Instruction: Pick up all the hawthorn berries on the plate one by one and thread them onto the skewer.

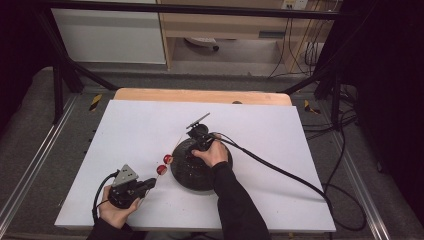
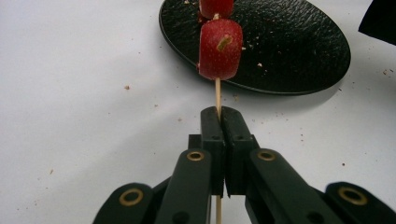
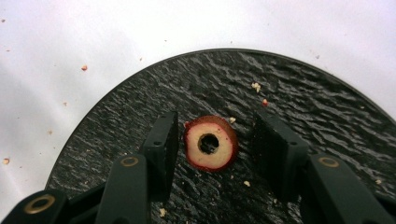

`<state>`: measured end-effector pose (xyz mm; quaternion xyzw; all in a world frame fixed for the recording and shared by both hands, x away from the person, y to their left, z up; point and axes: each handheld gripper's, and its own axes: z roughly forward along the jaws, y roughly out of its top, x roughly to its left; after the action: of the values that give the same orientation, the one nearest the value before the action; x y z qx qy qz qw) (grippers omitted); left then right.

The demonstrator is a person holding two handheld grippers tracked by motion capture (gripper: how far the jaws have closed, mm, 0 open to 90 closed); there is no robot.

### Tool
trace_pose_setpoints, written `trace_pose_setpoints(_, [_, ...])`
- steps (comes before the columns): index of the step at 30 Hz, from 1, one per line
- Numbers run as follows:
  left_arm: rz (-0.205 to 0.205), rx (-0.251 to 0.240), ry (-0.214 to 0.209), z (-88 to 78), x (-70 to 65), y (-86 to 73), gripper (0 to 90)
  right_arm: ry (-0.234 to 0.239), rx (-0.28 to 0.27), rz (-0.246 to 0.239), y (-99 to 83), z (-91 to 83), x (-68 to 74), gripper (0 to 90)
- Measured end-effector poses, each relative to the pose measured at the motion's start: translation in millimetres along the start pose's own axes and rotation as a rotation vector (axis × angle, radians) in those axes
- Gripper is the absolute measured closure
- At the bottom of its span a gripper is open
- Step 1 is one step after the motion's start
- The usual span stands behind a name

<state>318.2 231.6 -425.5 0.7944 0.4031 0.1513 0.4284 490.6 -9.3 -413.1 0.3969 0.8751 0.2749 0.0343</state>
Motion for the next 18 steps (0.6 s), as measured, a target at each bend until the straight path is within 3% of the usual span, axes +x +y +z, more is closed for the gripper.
trace_pose_setpoints(9, [0.001,-0.001,-0.001,0.2,-0.3,0.0,88.3,0.014,0.026,0.008,-1.1,3.3,-1.1,60.0])
trace_pose_setpoints(18, [0.002,-0.002,-0.001,0.2,-0.7,0.0,88.3,0.020,0.036,0.026,-0.6,3.3,-1.9,61.2])
